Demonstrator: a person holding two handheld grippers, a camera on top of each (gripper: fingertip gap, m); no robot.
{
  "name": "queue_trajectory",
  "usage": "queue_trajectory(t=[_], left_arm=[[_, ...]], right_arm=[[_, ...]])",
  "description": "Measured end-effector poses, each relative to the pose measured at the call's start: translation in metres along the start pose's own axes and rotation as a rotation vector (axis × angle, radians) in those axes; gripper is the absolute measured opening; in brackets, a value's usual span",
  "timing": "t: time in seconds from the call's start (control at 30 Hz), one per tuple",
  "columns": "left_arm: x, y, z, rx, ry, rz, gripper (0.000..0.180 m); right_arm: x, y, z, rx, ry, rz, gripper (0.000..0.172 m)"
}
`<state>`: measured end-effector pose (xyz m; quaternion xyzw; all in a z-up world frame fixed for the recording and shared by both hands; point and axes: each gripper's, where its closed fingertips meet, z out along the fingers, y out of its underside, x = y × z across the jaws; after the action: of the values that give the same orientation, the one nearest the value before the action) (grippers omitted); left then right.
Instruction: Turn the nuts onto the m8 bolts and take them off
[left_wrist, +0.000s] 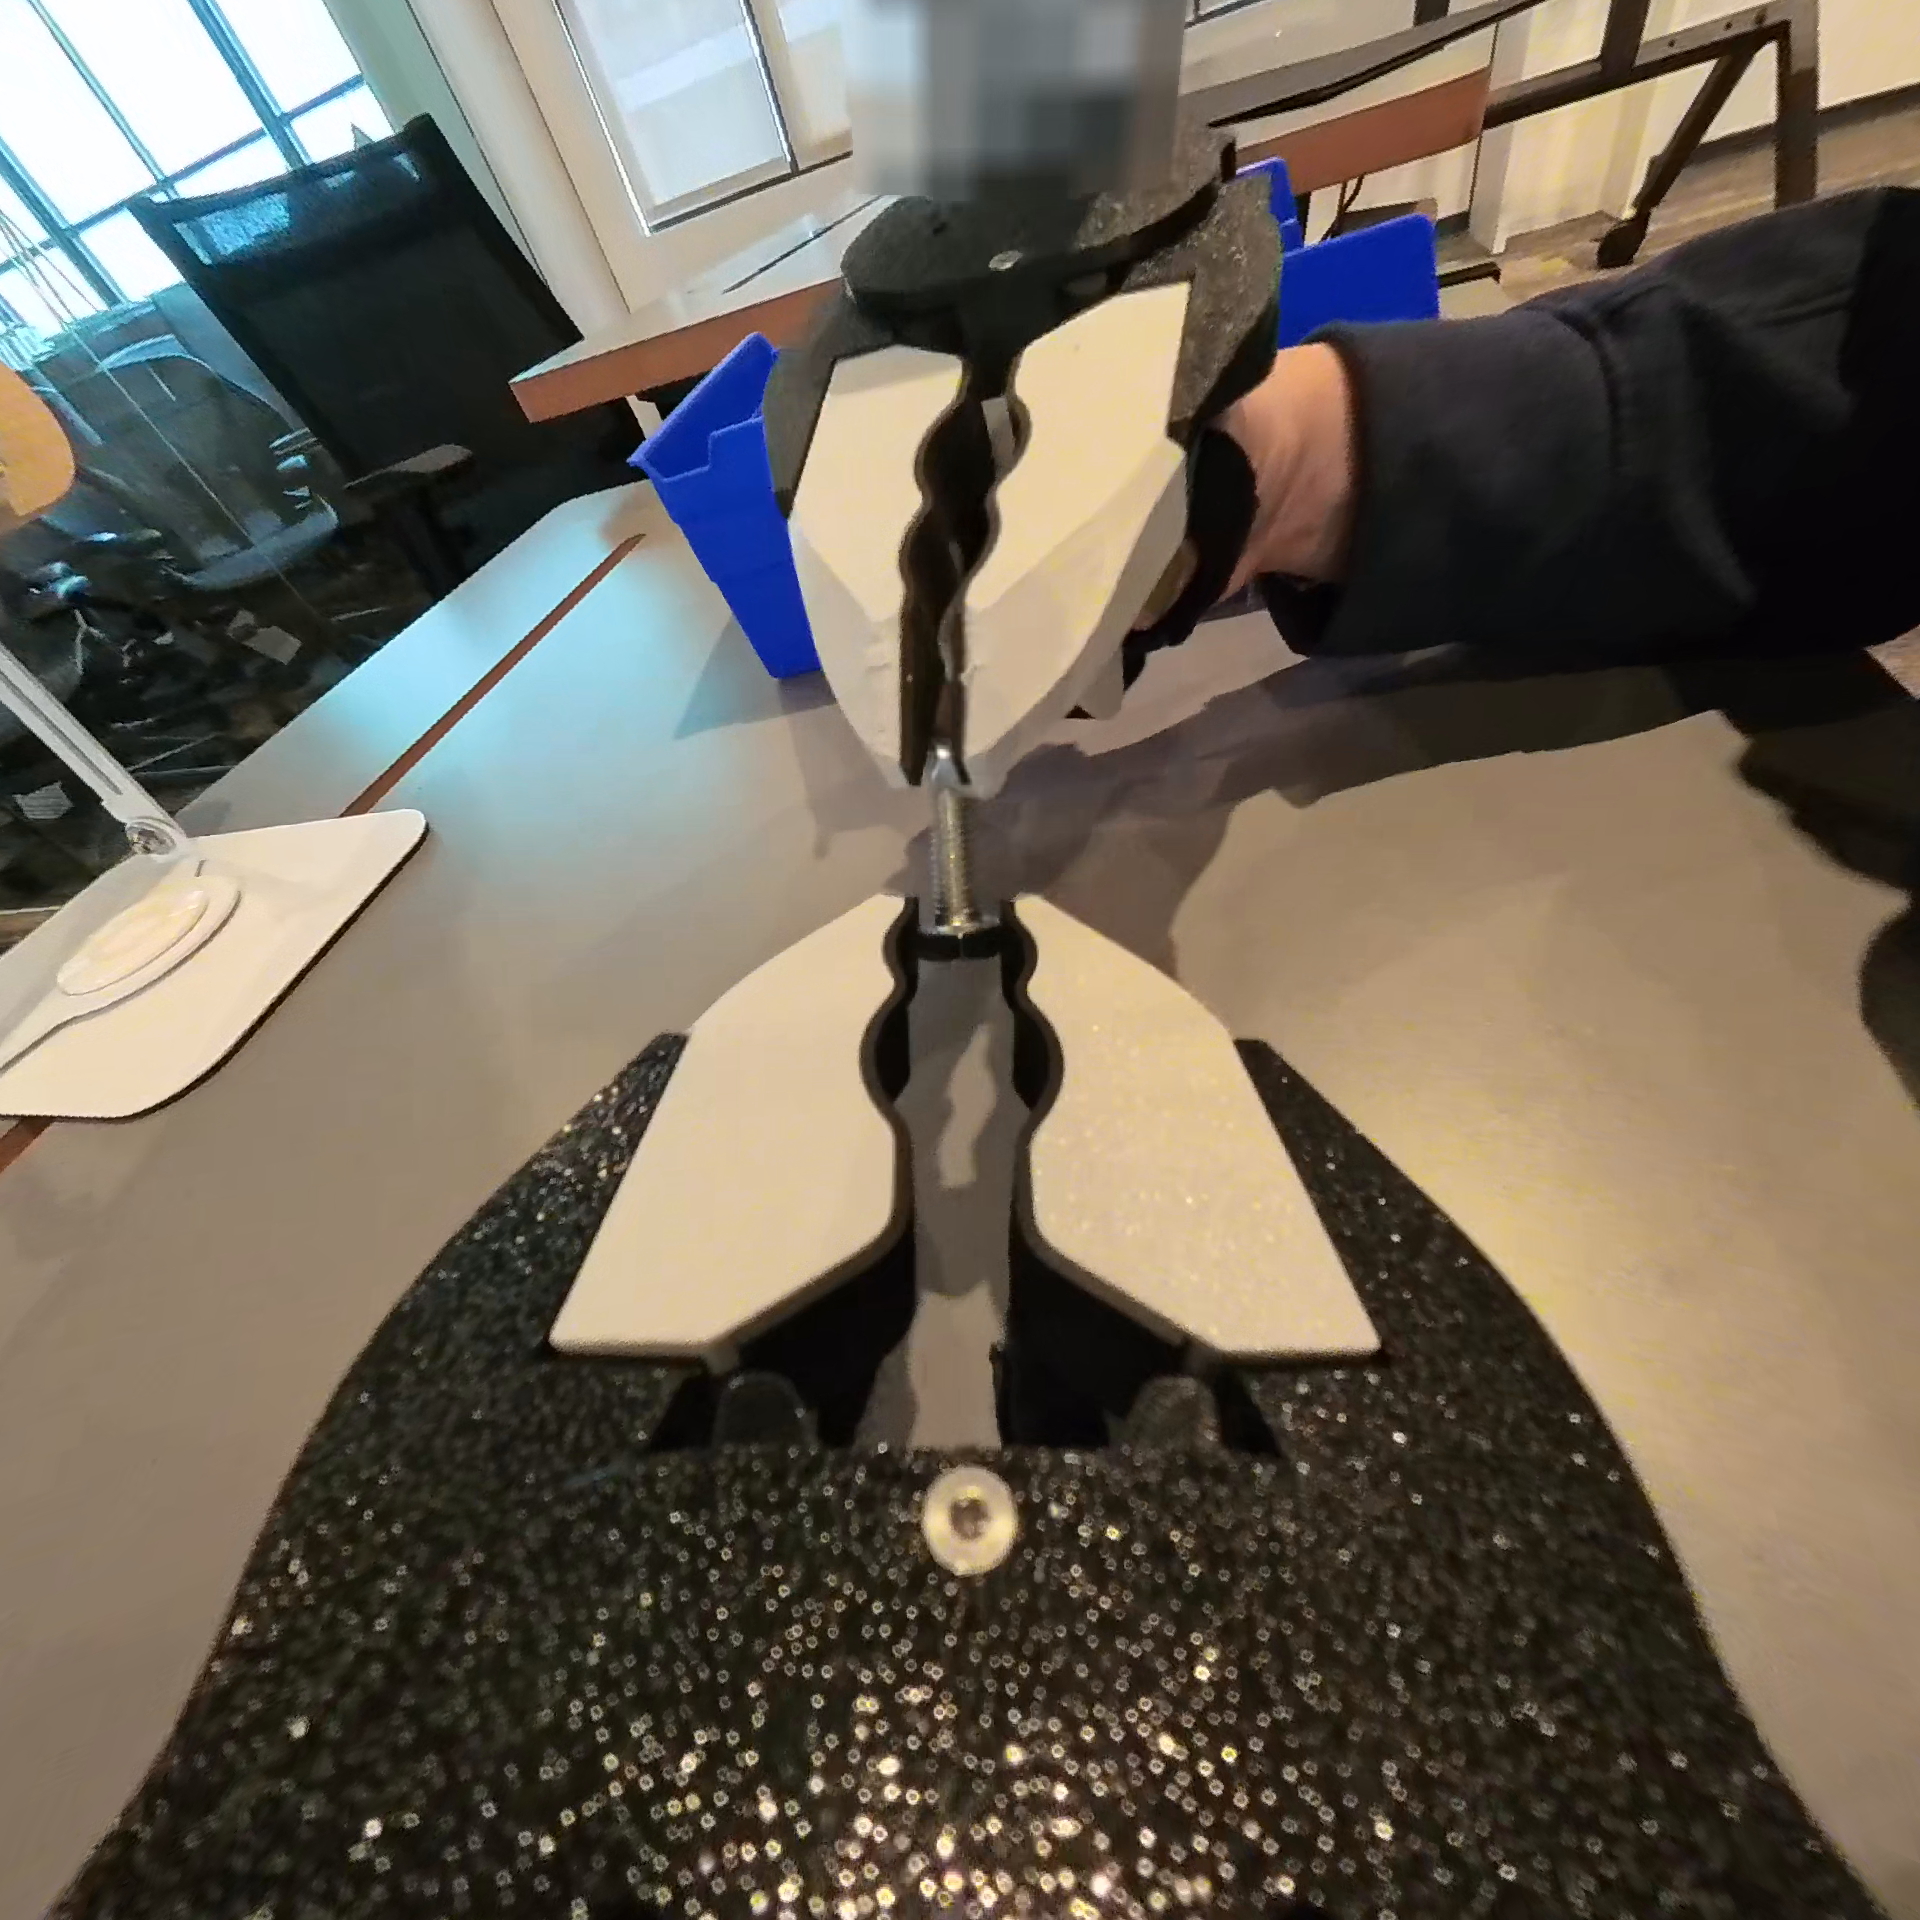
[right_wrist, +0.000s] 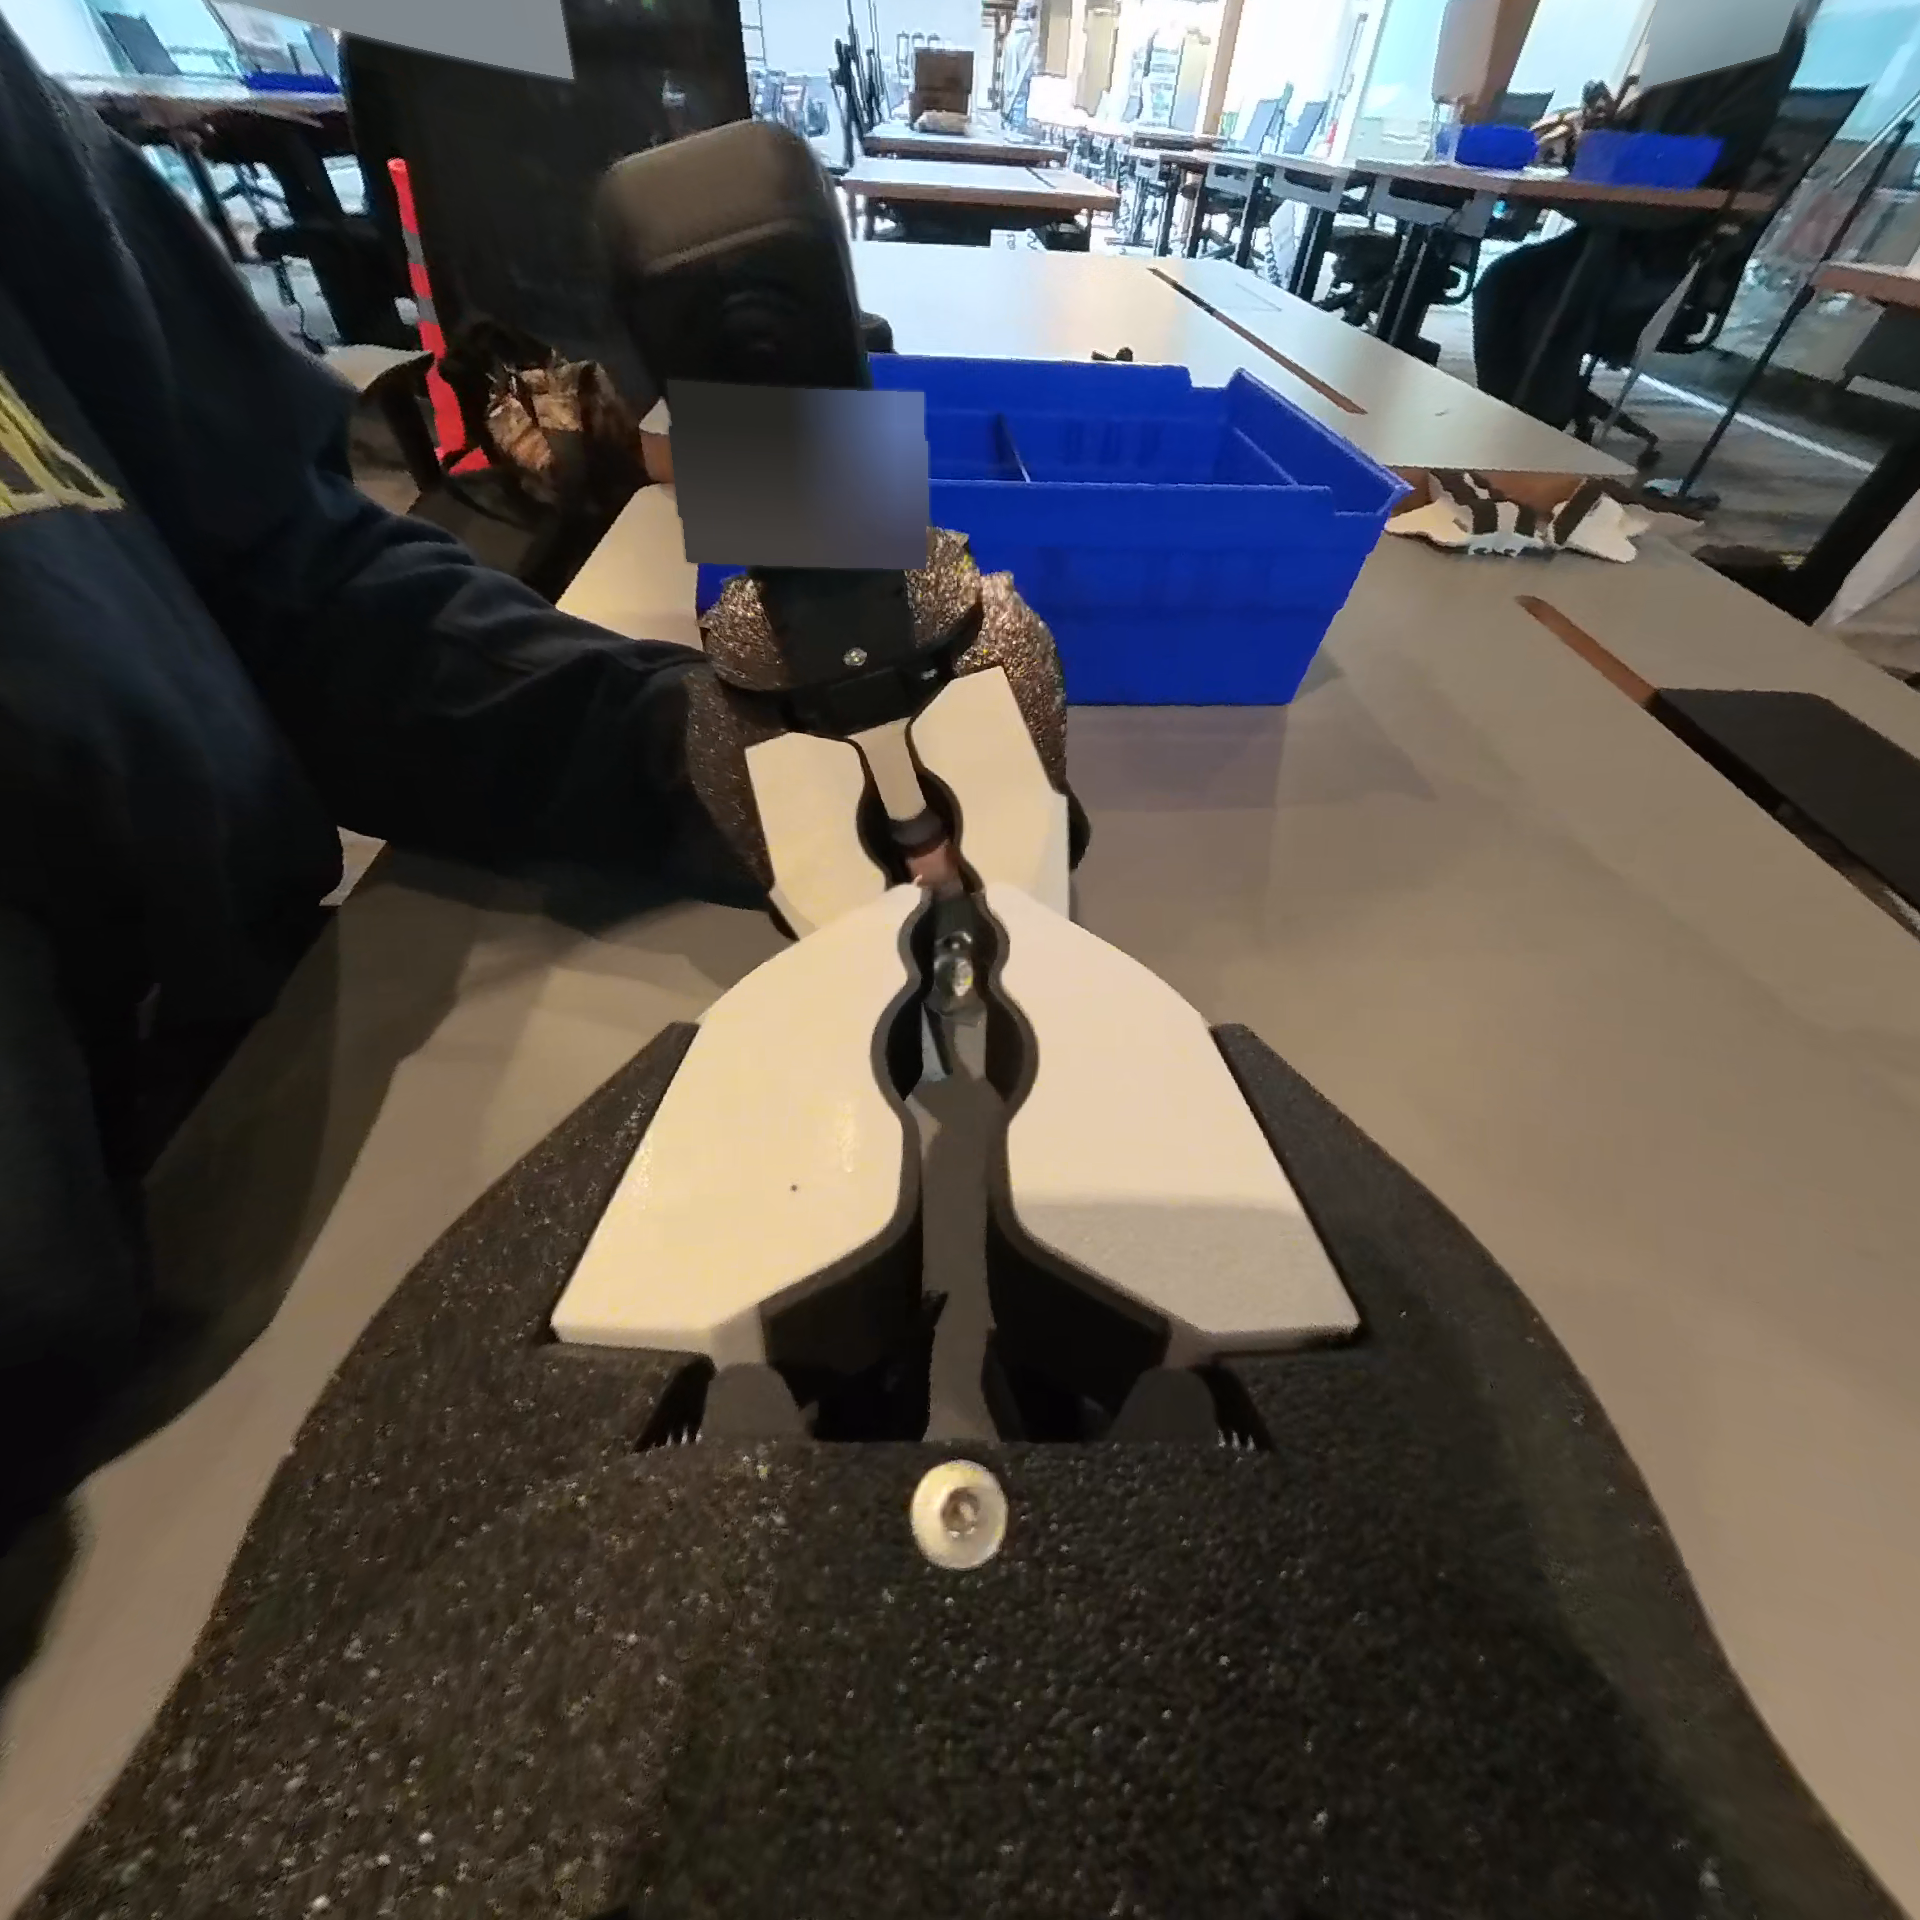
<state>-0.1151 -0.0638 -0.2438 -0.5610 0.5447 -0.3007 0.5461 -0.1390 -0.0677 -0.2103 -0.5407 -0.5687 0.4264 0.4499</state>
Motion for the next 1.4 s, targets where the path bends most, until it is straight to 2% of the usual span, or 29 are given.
queue_trajectory(t=[0.17,0.47,0.8,0.97,1.2,1.3,1.4], left_arm=[[0.000,0.003,0.000,-0.012,-0.006,0.016,0.014],[0.001,0.003,0.001,-0.008,0.003,0.012,0.014],[0.005,-0.010,-0.008,0.098,0.067,-0.029,0.014],[0.002,-0.023,-0.017,0.206,0.092,-0.104,0.014],[-0.003,-0.021,-0.014,0.193,0.071,-0.111,0.014],[-0.015,-0.019,-0.020,0.183,0.016,-0.115,0.014],[-0.026,-0.013,-0.020,0.143,-0.057,-0.113,0.014]], right_arm=[[-0.003,0.002,0.001,-0.008,0.002,-0.070,0.009],[-0.001,0.003,0.001,-0.004,0.015,-0.089,0.011],[-0.005,-0.004,-0.004,0.087,-0.061,-0.012,0.016],[-0.008,0.002,0.002,0.048,-0.072,-0.015,0.015],[-0.004,-0.001,0.001,0.056,-0.052,0.003,0.015],[0.009,0.010,-0.002,-0.016,0.014,0.036,0.015],[0.016,0.046,-0.010,-0.291,0.065,0.073,0.015]])
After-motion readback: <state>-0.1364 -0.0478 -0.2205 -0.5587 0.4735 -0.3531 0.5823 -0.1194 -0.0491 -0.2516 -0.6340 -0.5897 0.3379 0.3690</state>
